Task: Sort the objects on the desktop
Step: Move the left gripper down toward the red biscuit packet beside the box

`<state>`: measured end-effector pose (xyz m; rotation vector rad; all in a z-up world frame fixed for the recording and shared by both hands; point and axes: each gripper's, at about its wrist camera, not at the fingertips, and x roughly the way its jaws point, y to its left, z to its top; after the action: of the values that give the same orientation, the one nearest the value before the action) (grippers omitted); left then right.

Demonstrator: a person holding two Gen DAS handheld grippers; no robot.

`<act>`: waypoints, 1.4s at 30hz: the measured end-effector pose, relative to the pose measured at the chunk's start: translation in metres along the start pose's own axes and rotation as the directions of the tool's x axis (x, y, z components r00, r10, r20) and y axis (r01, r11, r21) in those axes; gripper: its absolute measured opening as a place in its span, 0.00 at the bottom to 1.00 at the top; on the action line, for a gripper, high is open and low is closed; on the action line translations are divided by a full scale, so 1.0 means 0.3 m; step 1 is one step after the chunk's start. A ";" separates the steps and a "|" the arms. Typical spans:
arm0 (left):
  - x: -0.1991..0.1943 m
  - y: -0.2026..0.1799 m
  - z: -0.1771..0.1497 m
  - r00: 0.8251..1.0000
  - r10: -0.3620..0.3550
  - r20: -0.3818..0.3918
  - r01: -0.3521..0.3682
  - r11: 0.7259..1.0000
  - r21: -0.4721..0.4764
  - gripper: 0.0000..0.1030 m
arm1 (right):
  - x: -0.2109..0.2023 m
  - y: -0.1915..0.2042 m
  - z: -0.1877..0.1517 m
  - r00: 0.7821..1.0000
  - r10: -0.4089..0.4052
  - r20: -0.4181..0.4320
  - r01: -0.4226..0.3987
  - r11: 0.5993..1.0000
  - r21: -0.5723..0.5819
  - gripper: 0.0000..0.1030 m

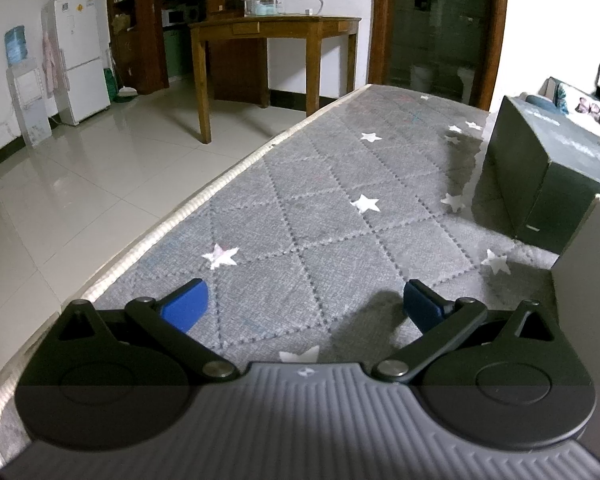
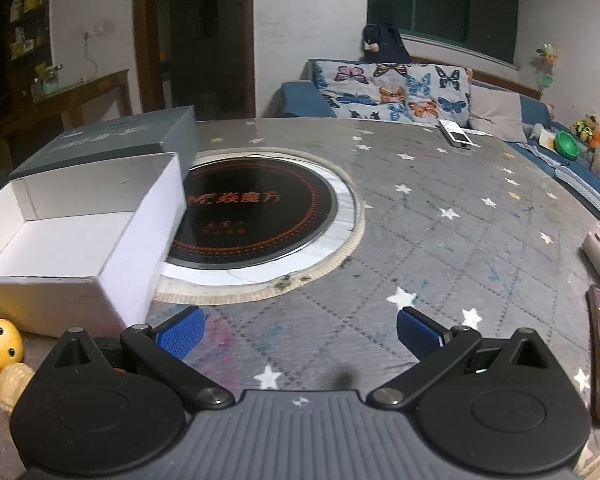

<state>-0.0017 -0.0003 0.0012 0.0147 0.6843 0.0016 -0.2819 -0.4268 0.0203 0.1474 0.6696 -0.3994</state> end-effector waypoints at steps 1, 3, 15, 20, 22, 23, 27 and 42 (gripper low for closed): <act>-0.018 -0.003 -0.001 1.000 -0.008 0.006 0.008 1.000 0.005 1.00 | -0.003 -0.003 0.000 1.000 -0.003 -0.002 0.003 1.000 -0.005 1.00; -0.054 -0.008 -0.004 1.000 -0.024 0.018 0.024 1.000 0.014 1.00 | -0.008 -0.003 -0.001 1.000 -0.008 -0.005 0.008 1.000 -0.014 1.00; -0.271 -0.053 -0.012 0.987 -0.162 0.006 0.161 0.980 0.113 1.00 | -0.047 0.153 -0.028 1.000 0.023 -0.017 -0.024 0.999 -0.044 1.00; -0.398 -0.089 -0.026 0.957 -0.290 -0.006 0.286 0.938 0.195 1.00 | -0.069 0.215 -0.044 0.999 0.040 -0.026 -0.041 0.997 -0.062 1.00; -0.453 -0.115 -0.031 0.939 -0.345 -0.015 0.338 0.909 0.243 1.00 | -0.078 0.239 -0.050 0.998 0.046 -0.030 -0.048 0.996 -0.070 1.00; -0.478 -0.130 -0.032 0.926 -0.376 -0.021 0.368 0.892 0.263 1.00 | -0.083 0.254 -0.053 0.998 0.049 -0.033 -0.051 0.996 -0.076 1.00; -0.579 -0.199 -0.043 0.853 -0.519 -0.055 0.506 0.796 0.332 1.00 | -0.106 0.310 -0.065 0.998 0.046 -0.051 -0.051 0.993 -0.104 1.00; -0.690 -0.688 -0.209 0.604 -0.684 -0.409 0.783 0.414 0.464 1.00 | -0.125 0.433 -0.156 0.989 0.083 -0.123 -0.095 0.991 -0.097 0.84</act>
<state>-0.2023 -0.2071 0.0806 0.3448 0.7783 -1.1275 -0.2827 -0.2843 0.0083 0.1032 0.7960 -0.2707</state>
